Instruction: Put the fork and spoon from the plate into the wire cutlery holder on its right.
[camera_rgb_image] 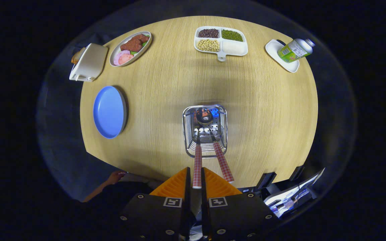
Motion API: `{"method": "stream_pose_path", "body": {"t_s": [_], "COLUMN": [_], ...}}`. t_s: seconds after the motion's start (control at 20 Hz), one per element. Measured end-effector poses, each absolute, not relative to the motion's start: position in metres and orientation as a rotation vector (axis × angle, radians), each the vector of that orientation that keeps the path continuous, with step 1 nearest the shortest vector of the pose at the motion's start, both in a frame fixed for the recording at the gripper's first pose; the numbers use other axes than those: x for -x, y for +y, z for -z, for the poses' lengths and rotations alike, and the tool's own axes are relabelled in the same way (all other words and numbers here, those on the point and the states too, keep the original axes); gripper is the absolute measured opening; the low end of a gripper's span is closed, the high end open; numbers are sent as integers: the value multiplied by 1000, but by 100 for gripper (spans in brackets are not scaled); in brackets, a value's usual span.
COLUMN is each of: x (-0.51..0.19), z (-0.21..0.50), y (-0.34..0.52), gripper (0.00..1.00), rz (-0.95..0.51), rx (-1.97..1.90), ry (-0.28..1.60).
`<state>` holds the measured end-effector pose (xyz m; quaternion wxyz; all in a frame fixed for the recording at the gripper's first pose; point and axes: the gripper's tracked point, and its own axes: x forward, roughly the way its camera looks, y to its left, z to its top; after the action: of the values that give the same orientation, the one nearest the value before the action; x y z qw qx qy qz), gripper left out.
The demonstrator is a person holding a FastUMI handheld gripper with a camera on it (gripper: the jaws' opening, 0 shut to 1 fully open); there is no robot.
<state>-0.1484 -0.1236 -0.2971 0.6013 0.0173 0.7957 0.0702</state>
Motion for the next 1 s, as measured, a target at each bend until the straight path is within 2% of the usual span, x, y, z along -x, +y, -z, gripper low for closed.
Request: {"method": "stream_pose_path", "body": {"t_s": [0.15, 0.25, 0.45, 0.6, 1.0], "x": [126, 107, 58, 33, -4], "z": [283, 271, 237, 213, 147], "y": [-113, -114, -107, -112, -123], "gripper": [17, 25, 49, 73, 84], "rz": [-154, -146, -157, -123, -104], "rx": [-147, -165, -205, -231, -178], "ry": [1718, 1601, 1302, 1115, 728]}}
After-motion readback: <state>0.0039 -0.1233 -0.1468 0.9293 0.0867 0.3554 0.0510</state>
